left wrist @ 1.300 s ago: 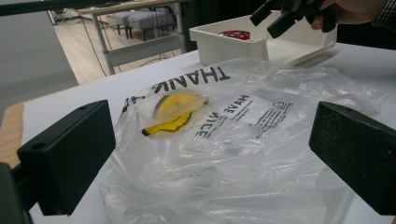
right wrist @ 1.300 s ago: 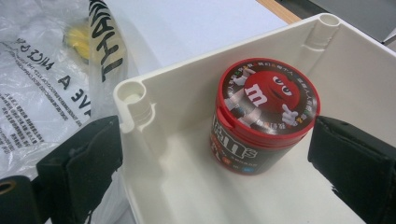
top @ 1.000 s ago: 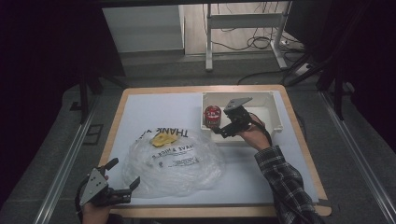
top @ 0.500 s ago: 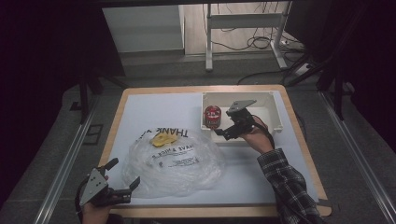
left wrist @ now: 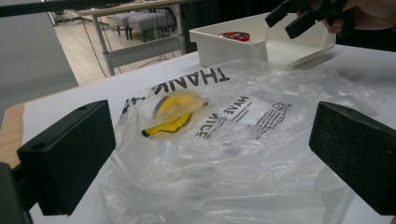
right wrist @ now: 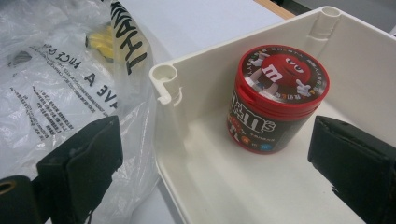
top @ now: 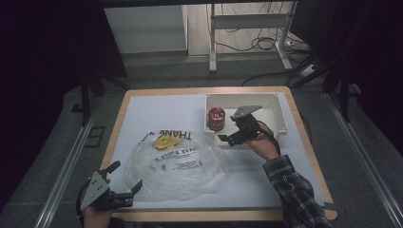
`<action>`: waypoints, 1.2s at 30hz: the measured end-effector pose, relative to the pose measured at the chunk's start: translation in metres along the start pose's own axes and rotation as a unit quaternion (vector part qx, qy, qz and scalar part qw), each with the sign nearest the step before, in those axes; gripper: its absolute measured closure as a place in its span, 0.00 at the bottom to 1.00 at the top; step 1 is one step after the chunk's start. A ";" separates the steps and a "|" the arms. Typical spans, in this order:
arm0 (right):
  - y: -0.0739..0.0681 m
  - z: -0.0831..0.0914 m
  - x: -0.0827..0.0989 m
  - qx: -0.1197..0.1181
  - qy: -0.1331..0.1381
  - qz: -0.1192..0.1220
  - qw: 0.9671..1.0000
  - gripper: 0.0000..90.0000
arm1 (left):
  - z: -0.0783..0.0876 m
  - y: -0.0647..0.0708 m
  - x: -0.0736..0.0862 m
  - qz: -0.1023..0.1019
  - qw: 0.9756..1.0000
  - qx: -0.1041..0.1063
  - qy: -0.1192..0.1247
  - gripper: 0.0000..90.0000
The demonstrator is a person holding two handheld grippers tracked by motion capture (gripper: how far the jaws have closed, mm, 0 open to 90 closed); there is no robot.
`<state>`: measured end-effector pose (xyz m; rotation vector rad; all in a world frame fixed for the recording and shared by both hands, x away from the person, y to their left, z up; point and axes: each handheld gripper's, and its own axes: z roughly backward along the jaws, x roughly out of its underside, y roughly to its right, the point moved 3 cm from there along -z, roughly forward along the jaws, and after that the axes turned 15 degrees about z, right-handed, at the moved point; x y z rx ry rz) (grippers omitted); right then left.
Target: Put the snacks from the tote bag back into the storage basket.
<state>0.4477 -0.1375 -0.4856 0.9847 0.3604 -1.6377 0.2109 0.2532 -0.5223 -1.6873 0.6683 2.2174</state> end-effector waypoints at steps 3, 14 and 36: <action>-0.002 0.002 0.000 0.002 0.001 -0.001 1.000 0.04 | 0.000 0.000 0.000 0.000 1.000 0.000 0.000 0.00; -0.005 0.013 0.004 0.011 0.014 -0.013 1.000 0.04 | 0.000 0.000 0.000 0.000 1.000 0.001 0.002 0.00; -0.016 0.028 0.006 0.014 0.031 -0.016 0.999 0.03 | 0.001 0.000 -0.001 0.001 1.000 0.001 0.003 0.00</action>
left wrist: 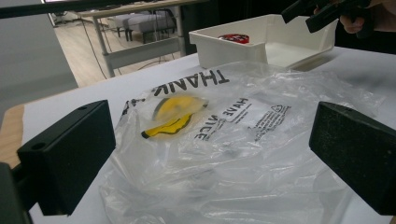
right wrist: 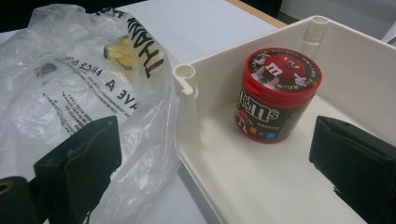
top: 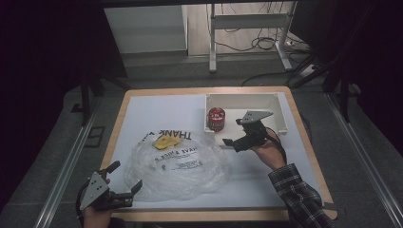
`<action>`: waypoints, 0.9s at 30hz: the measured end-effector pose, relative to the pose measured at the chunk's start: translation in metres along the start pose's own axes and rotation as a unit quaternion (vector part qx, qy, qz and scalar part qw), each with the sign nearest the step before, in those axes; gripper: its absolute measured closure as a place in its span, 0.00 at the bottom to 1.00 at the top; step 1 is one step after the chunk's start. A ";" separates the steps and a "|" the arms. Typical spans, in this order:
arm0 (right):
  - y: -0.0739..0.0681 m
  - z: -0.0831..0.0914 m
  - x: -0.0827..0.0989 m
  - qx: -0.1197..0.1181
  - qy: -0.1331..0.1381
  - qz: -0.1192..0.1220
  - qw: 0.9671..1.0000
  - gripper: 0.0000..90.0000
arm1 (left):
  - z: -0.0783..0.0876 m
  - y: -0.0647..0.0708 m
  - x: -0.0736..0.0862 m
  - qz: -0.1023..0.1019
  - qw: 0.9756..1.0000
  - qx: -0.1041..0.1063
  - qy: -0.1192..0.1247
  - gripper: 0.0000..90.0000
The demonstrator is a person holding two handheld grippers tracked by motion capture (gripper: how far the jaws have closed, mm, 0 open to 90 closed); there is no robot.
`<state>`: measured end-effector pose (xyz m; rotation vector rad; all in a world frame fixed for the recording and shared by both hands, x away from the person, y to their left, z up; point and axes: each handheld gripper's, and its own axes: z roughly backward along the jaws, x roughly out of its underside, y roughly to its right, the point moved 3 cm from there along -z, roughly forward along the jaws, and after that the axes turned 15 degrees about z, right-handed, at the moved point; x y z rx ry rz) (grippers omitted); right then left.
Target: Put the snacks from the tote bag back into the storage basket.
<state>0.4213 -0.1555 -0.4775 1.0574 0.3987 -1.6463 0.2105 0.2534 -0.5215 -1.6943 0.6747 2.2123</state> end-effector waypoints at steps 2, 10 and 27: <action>-0.001 0.002 0.001 0.001 0.001 -0.001 1.000 0.03 | 0.000 0.000 0.000 0.001 1.000 0.000 0.000 0.00; -0.008 0.010 0.004 0.005 0.008 0.001 1.000 0.02 | 0.000 0.000 0.000 0.007 1.000 0.005 0.003 0.00; -0.019 0.023 0.014 0.012 0.020 -0.003 1.000 0.01 | 0.000 0.000 -0.001 0.011 1.000 0.007 0.007 0.00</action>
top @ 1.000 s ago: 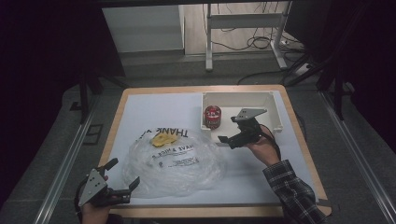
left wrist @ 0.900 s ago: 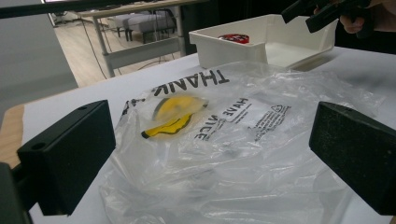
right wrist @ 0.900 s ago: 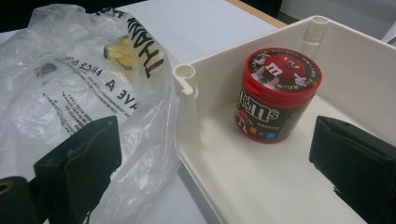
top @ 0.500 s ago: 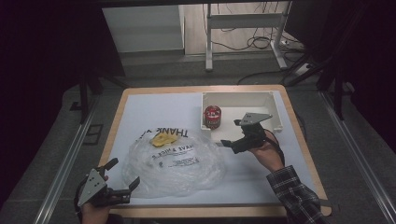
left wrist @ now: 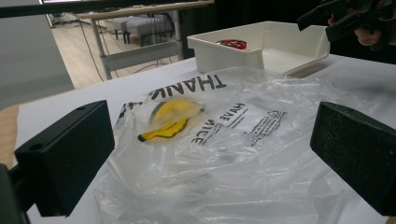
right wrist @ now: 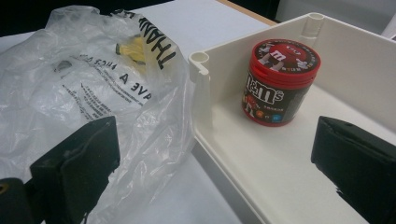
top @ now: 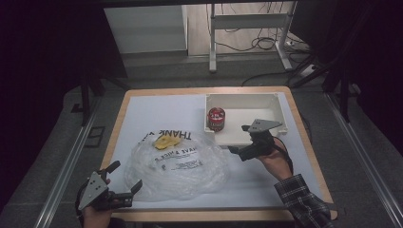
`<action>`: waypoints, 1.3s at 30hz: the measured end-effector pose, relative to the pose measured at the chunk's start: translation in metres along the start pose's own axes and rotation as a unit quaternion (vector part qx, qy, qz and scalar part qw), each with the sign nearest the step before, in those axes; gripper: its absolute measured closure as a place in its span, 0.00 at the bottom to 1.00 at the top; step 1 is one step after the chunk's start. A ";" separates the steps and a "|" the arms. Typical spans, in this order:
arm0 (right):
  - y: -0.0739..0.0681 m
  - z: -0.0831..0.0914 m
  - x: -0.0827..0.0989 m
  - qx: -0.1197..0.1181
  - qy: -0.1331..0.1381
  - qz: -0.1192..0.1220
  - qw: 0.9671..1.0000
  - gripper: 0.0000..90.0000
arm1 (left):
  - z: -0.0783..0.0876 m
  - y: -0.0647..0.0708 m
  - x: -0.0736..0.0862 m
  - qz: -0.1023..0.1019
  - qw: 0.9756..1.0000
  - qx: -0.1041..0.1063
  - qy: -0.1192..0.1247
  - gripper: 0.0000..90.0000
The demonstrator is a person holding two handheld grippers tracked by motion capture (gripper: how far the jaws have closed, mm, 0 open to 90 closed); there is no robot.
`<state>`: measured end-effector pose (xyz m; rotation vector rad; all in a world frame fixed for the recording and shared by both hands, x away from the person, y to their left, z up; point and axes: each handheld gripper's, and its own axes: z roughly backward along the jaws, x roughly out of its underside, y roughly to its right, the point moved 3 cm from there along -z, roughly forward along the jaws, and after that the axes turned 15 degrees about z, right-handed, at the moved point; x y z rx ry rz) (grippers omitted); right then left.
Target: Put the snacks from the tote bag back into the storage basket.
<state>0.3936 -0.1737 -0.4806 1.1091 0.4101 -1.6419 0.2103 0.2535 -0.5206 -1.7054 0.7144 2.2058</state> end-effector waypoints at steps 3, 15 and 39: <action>-0.002 0.003 0.001 0.000 0.000 -0.002 1.000 0.01 | 0.000 0.000 0.000 0.001 1.000 0.000 0.000 0.00; -0.010 0.016 0.007 0.007 0.019 -0.012 1.000 0.00 | 0.000 0.000 0.000 0.003 1.000 0.001 0.002 0.00; -0.021 0.047 0.029 0.033 0.045 -0.020 0.998 0.00 | 0.000 0.000 0.000 0.000 1.000 -0.002 0.000 0.00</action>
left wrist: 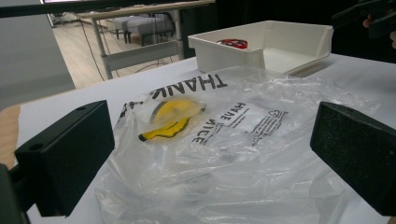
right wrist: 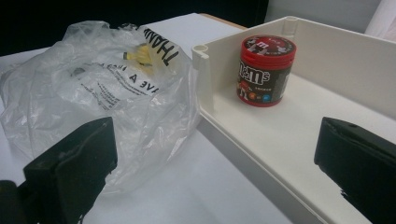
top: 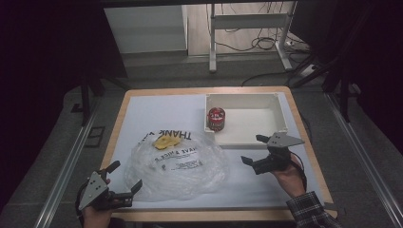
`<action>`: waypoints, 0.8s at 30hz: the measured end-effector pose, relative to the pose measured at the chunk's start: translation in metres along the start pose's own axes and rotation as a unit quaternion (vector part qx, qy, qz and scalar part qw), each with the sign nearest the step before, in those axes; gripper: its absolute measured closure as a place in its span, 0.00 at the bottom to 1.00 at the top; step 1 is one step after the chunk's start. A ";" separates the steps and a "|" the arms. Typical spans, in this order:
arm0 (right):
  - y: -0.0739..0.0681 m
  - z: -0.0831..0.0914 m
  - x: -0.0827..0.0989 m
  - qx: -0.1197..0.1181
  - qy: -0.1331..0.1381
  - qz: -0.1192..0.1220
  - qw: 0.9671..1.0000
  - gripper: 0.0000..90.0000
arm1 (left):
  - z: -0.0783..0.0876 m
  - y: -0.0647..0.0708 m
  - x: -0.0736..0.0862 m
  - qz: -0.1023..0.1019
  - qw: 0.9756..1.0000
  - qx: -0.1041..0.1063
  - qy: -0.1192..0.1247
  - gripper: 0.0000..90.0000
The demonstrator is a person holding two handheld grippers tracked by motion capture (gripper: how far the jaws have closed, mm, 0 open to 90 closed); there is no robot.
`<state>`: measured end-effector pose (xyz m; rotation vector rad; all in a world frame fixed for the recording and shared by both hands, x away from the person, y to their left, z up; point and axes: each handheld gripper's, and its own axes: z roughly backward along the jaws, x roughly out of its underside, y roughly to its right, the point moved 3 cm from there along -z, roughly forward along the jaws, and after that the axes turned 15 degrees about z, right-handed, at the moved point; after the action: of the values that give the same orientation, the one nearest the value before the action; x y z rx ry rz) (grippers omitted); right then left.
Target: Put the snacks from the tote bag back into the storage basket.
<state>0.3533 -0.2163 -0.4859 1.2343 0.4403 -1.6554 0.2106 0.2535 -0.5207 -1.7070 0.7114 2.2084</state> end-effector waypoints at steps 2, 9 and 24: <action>-0.001 0.003 0.001 0.003 0.001 0.000 1.000 0.00 | 0.000 0.000 0.000 0.000 1.000 0.000 0.000 0.00; -0.004 0.017 0.007 0.016 0.008 -0.005 1.000 0.00 | 0.000 0.000 0.000 0.002 1.000 0.002 0.001 0.00; -0.012 0.041 0.022 0.037 0.011 -0.012 0.999 0.00 | 0.000 0.000 0.000 0.002 1.000 0.002 0.000 0.00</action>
<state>0.3218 -0.2520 -0.4911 1.3080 0.4106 -1.6925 0.2105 0.2531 -0.5206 -1.7062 0.7187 2.2077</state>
